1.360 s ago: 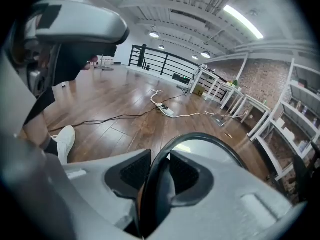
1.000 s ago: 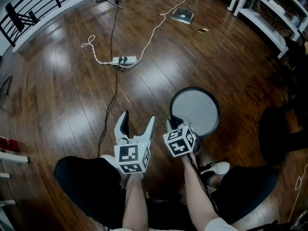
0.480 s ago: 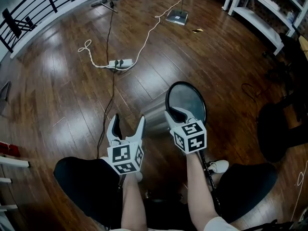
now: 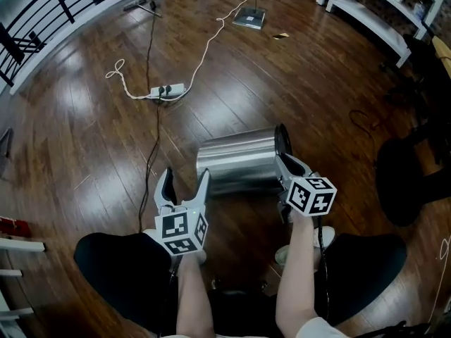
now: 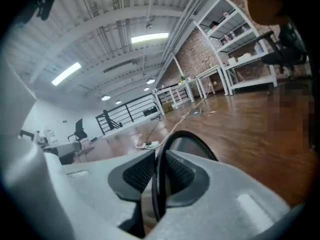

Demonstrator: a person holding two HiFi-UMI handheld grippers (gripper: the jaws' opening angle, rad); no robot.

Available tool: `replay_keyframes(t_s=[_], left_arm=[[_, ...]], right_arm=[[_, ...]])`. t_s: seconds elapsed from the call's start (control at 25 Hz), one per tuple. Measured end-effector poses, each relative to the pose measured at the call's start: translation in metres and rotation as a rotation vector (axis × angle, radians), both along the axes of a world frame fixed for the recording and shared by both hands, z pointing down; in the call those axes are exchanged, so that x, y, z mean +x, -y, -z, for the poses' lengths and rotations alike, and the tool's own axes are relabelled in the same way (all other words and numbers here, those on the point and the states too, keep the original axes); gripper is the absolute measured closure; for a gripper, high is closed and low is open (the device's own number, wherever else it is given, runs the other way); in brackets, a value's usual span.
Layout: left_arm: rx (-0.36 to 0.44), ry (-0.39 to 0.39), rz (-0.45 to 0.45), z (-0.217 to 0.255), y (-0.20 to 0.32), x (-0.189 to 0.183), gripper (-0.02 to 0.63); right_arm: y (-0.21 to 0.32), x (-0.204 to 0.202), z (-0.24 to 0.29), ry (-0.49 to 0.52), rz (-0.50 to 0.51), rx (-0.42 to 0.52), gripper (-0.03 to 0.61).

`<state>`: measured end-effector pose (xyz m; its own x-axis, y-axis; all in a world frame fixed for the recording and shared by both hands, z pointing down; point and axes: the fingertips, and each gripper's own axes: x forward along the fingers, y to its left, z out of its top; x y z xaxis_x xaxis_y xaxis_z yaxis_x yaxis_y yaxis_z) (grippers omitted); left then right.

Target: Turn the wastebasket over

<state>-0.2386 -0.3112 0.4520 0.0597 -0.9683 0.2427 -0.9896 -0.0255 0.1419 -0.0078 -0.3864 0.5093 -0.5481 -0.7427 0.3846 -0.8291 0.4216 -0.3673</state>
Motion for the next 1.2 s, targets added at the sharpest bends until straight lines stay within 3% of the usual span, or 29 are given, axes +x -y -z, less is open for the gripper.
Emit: replay_keyframes(t_s=[0.16,0.28,0.4,0.52,0.84,1.04,1.2], left_arm=[[-0.031,-0.001,-0.044,-0.011,0.005,0.023,0.196],[-0.054,0.004,-0.076,-0.019,0.010,0.042,0.196],[-0.079,-0.004,-0.108,-0.027,0.019,0.058,0.201],[-0.124,-0.020,-0.110,-0.045,0.029,0.056,0.206],[-0.309,-0.327,-0.108,-0.128,0.037,0.021,0.186],[-0.392,-0.454,-0.210,-0.160,0.039,0.029,0.274],[-0.465,-0.491,-0.220,-0.174,0.033,0.035,0.345]], right_arm=[[-0.003,0.052,-0.045,-0.159,-0.094,-0.107,0.518],[-0.012,0.076,-0.089,-0.125,-0.127,-0.209,0.515],[-0.017,0.084,-0.099,-0.037,-0.097,-0.224,0.517],[-0.014,0.083,-0.097,-0.118,-0.064,-0.227,0.508],[-0.015,0.112,-0.055,-0.146,-0.094,-0.155,0.482],[-0.020,0.099,-0.065,-0.184,-0.048,-0.174,0.482],[-0.026,0.084,-0.083,-0.228,0.004,-0.226,0.482]])
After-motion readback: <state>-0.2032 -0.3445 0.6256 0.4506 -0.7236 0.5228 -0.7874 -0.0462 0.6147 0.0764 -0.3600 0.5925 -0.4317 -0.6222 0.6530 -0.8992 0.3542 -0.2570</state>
